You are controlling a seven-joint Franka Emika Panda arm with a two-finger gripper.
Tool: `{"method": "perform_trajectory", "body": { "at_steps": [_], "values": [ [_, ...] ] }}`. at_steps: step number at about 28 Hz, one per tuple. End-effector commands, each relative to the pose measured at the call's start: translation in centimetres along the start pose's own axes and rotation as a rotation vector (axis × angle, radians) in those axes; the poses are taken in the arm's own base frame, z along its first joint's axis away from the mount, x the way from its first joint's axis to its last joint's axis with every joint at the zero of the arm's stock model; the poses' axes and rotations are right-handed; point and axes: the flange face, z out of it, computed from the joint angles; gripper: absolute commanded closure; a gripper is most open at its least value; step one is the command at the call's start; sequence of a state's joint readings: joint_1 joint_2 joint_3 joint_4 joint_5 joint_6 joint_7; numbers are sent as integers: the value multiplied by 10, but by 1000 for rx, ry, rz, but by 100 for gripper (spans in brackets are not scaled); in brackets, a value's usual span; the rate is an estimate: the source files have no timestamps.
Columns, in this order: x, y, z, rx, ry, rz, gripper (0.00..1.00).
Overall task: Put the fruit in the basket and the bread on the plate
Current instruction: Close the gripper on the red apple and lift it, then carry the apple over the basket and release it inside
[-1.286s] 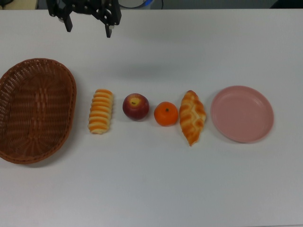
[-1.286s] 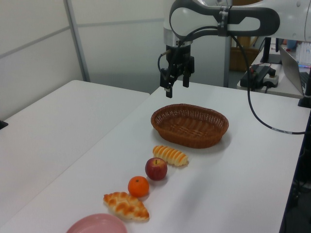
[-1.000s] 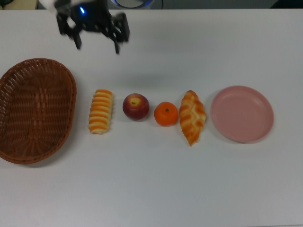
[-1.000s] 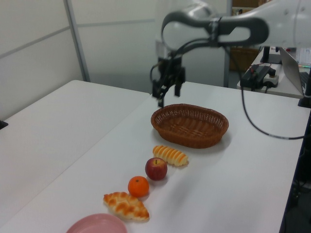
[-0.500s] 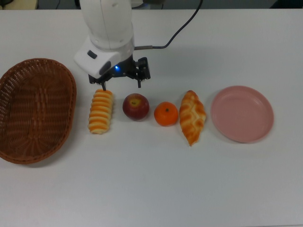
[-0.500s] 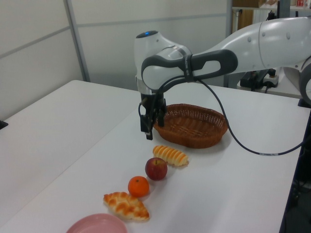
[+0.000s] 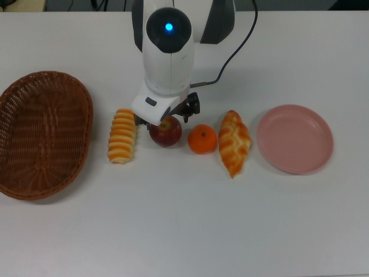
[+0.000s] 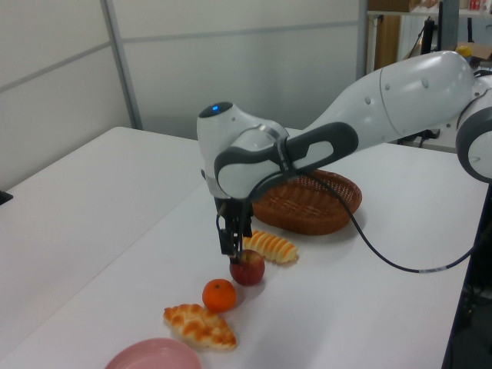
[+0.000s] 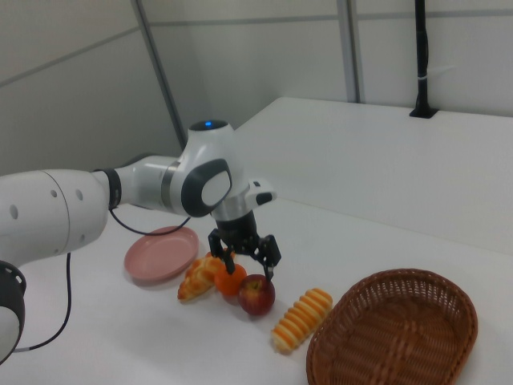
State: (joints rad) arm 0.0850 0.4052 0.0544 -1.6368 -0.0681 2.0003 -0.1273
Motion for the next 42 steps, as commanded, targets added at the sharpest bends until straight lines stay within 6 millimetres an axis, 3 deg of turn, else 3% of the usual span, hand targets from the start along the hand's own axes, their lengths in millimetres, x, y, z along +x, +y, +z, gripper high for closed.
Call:
{"method": "perform_trajectory", "body": {
  "at_steps": [1,14,17,19,24,27,32,42],
  "values": [
    [-11,-3,12,-12,-12,-16,0],
    [-10,-3,31,-15,-31,3,0],
    [-8,-3,35,-21,-28,1,5],
    [-8,-2,36,-27,-24,-2,11],
    [-8,0,38,-43,-30,-21,70],
    [-8,0,35,-44,-31,-19,77],
    [-12,13,-7,-50,27,20,80],
    [-53,81,-106,9,61,171,81]
  ]
}}
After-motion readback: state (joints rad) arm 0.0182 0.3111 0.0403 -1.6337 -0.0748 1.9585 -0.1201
